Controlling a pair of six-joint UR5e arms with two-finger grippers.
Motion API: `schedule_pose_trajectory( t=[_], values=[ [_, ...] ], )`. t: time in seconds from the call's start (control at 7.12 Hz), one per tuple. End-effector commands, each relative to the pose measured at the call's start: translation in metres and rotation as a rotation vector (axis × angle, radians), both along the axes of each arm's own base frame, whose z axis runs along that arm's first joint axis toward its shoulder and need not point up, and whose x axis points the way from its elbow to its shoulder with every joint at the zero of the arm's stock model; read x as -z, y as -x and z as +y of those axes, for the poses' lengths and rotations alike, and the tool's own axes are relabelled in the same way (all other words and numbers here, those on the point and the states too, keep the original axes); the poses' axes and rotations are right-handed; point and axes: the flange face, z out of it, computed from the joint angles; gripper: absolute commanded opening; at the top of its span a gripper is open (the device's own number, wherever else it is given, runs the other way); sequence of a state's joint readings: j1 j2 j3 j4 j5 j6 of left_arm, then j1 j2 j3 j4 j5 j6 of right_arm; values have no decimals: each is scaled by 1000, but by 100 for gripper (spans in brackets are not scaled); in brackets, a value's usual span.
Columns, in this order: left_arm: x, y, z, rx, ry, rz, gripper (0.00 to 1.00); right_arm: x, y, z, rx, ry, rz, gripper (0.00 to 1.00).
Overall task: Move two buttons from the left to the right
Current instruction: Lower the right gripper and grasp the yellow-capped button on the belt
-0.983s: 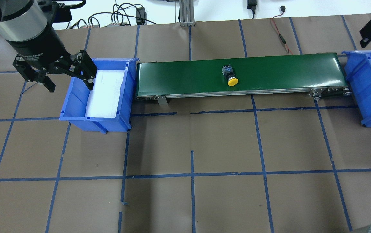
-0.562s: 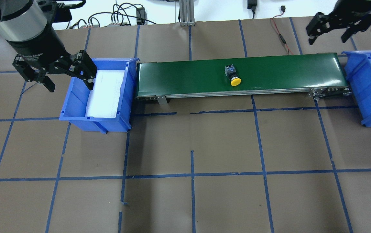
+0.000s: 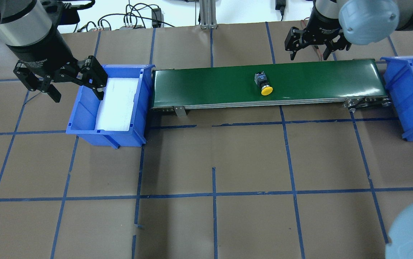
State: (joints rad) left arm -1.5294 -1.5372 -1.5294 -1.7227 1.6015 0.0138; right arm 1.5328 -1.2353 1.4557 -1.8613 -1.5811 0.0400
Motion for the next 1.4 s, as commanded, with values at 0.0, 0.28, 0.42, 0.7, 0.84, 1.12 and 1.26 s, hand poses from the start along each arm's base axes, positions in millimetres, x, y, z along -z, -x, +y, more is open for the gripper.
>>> schedule_pose_trajectory(
  t=[0.0,0.28,0.42,0.7,0.84,1.12,1.26],
  values=[
    [0,0,0,0,0,0,100,47,-18,-16,15,-5,-6,94],
    [0,0,0,0,0,0,100,81,-19,-15,30,21,-16,94],
    [0,0,0,0,0,0,100,101,-25,-18,52,13,-68,93],
    [0,0,0,0,0,0,100,109,-33,-18,45,4,-72,93],
    [0,0,0,0,0,0,100,118,-34,-19,24,-9,-72,91],
    [0,-1,0,-2,0,0,100,126,-34,-19,24,-21,-73,92],
    [0,-1,0,-2,0,0,100,134,-37,-17,21,-39,-109,91]
  ],
)
